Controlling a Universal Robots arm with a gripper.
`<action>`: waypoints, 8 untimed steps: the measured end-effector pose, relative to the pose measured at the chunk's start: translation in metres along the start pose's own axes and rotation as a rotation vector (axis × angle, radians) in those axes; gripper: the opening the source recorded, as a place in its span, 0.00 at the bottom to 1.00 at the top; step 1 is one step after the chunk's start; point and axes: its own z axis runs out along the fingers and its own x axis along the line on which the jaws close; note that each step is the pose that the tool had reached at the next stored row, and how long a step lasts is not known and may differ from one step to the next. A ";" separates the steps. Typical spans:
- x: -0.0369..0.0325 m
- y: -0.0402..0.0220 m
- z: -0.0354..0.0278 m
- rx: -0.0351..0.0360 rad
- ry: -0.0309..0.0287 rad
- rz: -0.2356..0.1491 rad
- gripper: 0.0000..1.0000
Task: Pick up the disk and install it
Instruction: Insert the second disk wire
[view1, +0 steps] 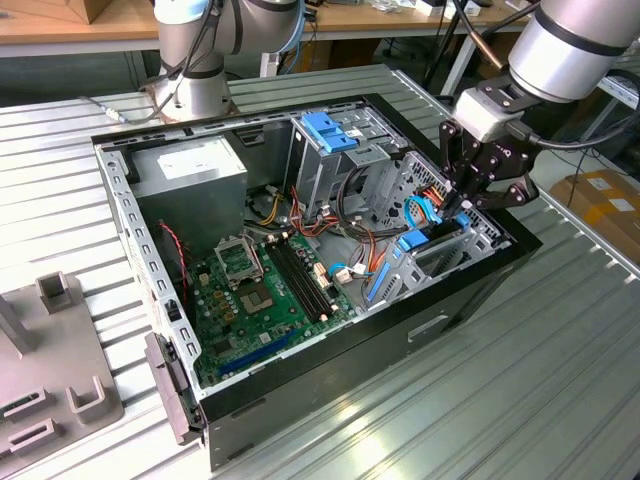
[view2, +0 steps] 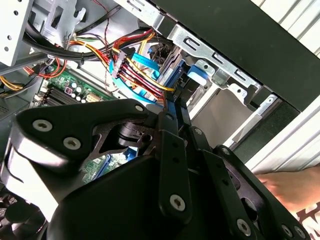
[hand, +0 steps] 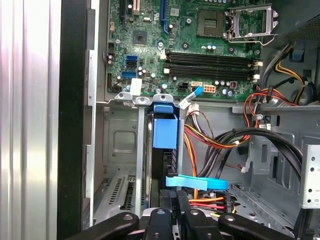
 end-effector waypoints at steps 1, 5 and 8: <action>0.0000 0.0000 -0.0001 0.0000 0.0001 0.000 0.16; 0.0000 -0.0001 0.0004 0.0029 0.0004 0.000 0.16; 0.0000 0.0001 0.0007 0.0071 0.0005 0.000 0.16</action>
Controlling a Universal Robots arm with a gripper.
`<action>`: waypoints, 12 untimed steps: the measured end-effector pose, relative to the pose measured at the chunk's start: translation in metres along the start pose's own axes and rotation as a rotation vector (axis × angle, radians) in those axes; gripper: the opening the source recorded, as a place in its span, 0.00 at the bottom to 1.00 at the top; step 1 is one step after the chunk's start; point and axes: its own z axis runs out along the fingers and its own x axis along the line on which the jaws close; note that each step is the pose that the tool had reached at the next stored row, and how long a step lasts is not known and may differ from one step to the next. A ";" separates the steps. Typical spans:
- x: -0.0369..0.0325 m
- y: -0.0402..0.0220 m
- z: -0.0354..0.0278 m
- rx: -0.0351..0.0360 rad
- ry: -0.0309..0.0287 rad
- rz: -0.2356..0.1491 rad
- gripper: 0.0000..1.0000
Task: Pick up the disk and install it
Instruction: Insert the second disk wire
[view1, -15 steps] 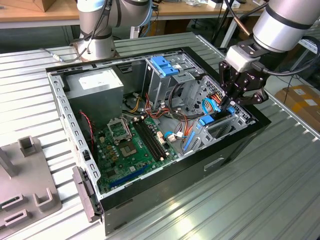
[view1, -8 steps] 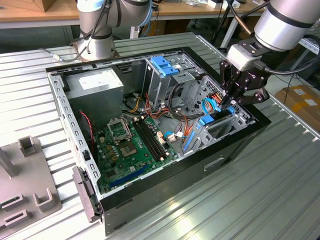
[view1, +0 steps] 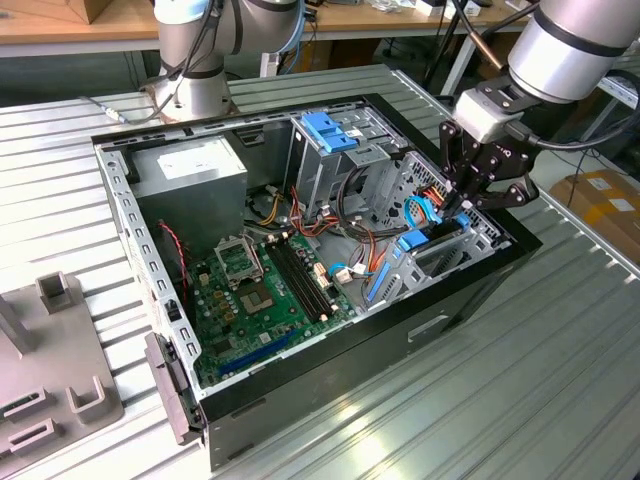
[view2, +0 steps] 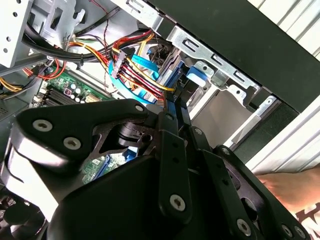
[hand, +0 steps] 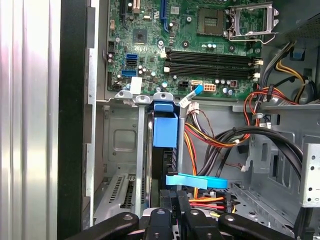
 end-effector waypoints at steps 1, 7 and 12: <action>0.0000 0.0002 0.0003 0.0016 0.0000 0.000 0.16; 0.0003 0.0041 0.0022 0.0148 0.0005 -0.001 0.16; 0.0005 0.0043 0.0043 0.0208 0.0009 -0.001 0.16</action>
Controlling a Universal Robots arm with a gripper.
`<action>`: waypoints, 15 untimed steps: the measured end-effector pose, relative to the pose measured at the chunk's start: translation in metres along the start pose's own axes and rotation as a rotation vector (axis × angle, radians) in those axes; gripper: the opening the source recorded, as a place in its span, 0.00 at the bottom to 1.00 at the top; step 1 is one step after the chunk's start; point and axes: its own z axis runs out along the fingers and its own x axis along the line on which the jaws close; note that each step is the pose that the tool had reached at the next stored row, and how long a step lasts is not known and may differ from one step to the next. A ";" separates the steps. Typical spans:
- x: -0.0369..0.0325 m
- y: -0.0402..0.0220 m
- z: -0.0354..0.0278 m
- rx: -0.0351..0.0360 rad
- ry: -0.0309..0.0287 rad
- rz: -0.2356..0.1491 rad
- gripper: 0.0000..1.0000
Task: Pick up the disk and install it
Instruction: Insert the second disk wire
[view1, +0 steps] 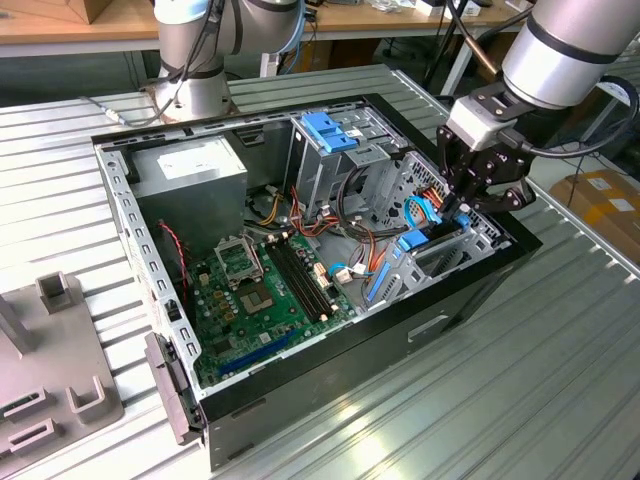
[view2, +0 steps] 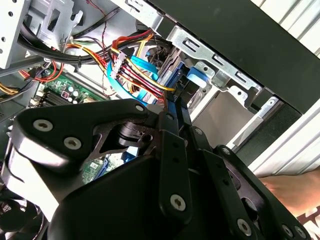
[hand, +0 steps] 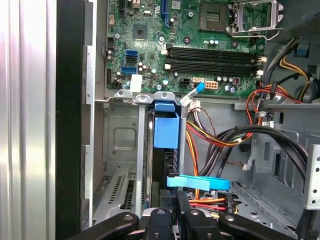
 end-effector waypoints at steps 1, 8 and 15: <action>0.0000 0.0000 0.0001 0.0000 -0.0001 0.000 0.16; 0.0001 0.0002 0.0027 0.0000 -0.0001 0.000 0.16; 0.0002 0.0004 0.0052 0.0001 -0.0001 0.000 0.16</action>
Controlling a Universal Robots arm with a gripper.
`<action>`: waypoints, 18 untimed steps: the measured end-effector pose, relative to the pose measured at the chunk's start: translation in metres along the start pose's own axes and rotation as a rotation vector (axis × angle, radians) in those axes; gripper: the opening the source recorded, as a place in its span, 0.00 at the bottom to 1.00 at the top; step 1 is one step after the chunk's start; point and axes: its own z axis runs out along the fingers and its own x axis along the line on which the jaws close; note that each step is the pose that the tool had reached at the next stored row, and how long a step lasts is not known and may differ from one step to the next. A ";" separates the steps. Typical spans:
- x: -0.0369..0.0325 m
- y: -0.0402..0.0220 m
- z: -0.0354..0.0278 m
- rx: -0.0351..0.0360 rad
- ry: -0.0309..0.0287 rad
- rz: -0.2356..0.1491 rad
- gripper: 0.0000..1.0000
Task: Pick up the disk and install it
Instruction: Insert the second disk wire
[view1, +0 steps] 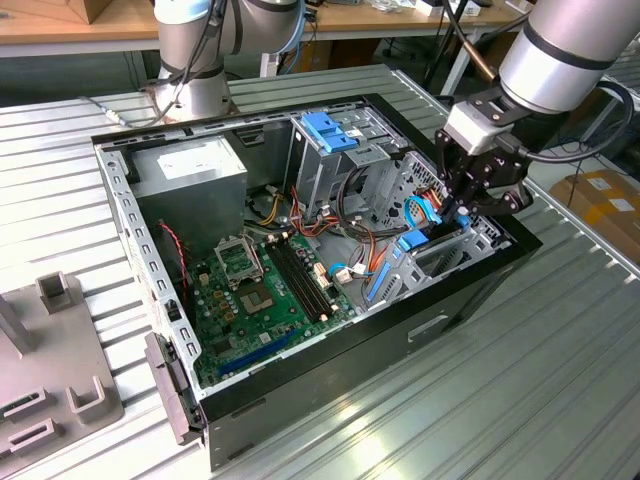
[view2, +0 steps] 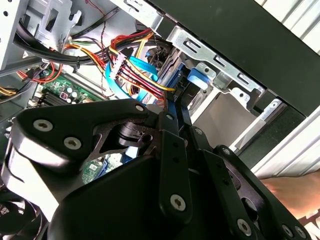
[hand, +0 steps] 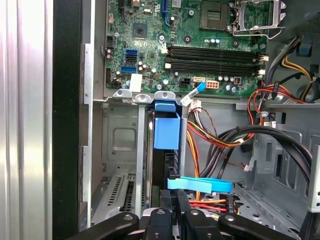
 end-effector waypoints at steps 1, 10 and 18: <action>0.0000 0.0000 0.0003 0.0000 0.0000 0.000 0.16; 0.0002 0.0005 0.0033 0.0000 0.0003 0.000 0.16; 0.0002 0.0006 0.0045 0.0000 0.0000 0.000 0.16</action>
